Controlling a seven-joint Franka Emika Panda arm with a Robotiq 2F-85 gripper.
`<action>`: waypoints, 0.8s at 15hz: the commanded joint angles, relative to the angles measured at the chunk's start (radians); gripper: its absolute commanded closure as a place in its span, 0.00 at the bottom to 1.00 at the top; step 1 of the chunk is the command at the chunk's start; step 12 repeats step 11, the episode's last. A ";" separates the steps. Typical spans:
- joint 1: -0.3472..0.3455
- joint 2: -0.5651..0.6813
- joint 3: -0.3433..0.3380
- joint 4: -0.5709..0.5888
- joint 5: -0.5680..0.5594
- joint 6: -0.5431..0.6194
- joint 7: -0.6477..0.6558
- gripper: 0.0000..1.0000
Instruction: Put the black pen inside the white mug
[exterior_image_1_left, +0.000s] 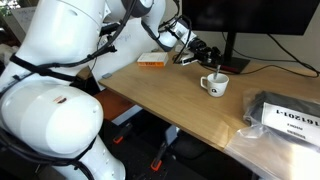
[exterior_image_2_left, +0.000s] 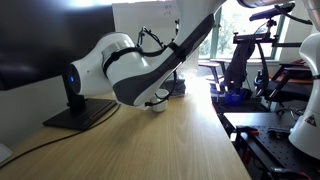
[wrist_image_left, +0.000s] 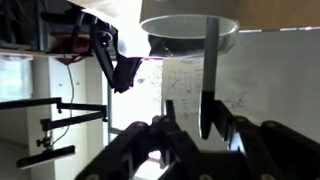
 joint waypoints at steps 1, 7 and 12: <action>-0.015 -0.054 0.018 -0.002 0.036 -0.017 -0.035 0.23; -0.038 -0.247 0.059 -0.108 0.158 0.046 -0.130 0.00; -0.045 -0.357 0.089 -0.196 0.246 0.103 -0.241 0.00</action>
